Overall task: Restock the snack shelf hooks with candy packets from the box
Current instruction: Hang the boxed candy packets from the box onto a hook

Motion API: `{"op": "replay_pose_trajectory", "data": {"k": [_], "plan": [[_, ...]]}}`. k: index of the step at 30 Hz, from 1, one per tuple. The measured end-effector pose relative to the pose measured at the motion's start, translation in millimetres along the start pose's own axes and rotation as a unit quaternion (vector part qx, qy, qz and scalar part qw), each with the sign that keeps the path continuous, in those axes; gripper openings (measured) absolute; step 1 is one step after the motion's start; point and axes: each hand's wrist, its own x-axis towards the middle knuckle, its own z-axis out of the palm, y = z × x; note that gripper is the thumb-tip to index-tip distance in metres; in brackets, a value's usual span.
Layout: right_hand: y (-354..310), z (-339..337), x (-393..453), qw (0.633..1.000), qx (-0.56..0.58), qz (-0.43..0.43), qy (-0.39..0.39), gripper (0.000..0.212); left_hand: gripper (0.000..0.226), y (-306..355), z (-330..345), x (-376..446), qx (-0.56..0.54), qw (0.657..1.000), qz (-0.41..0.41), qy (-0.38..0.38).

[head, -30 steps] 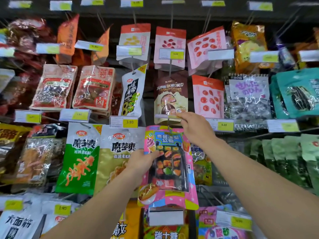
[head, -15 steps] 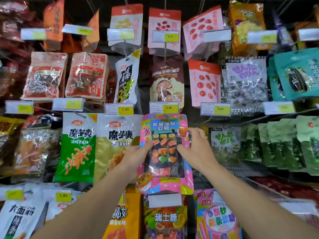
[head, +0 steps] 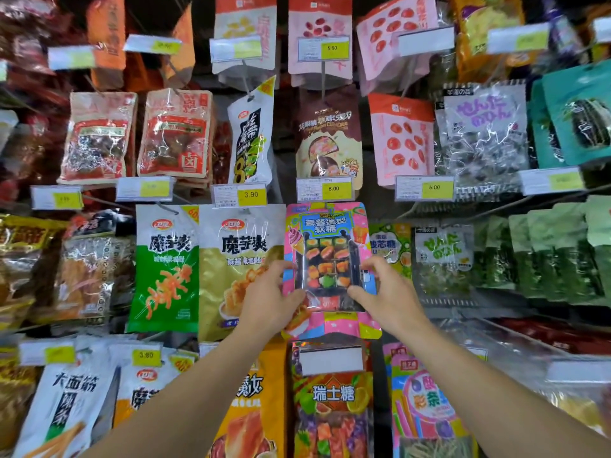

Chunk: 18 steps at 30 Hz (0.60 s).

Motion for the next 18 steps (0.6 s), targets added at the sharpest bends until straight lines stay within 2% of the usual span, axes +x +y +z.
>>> {"op": "replay_pose_trajectory", "data": {"k": [4, 11, 18], "plan": [[-1.1, 4.0, 6.1, 0.999, -0.022, 0.027, -0.002, 0.043, 0.047, 7.7, -2.6, 9.6, 0.018, 0.999, -0.012, -0.043], [-7.9, 8.3, -12.5, 0.991, -0.042, 0.067, -0.112, 0.071, 0.059, -5.5, -4.3, -0.6, 0.027, 0.995, -0.017, -0.098], [-29.8, 6.4, -33.3, 0.987, -0.072, 0.082, -0.121, 0.071, 0.059, -22.3, -14.6, -18.1, -0.029, 0.992, -0.019, -0.124]]}}
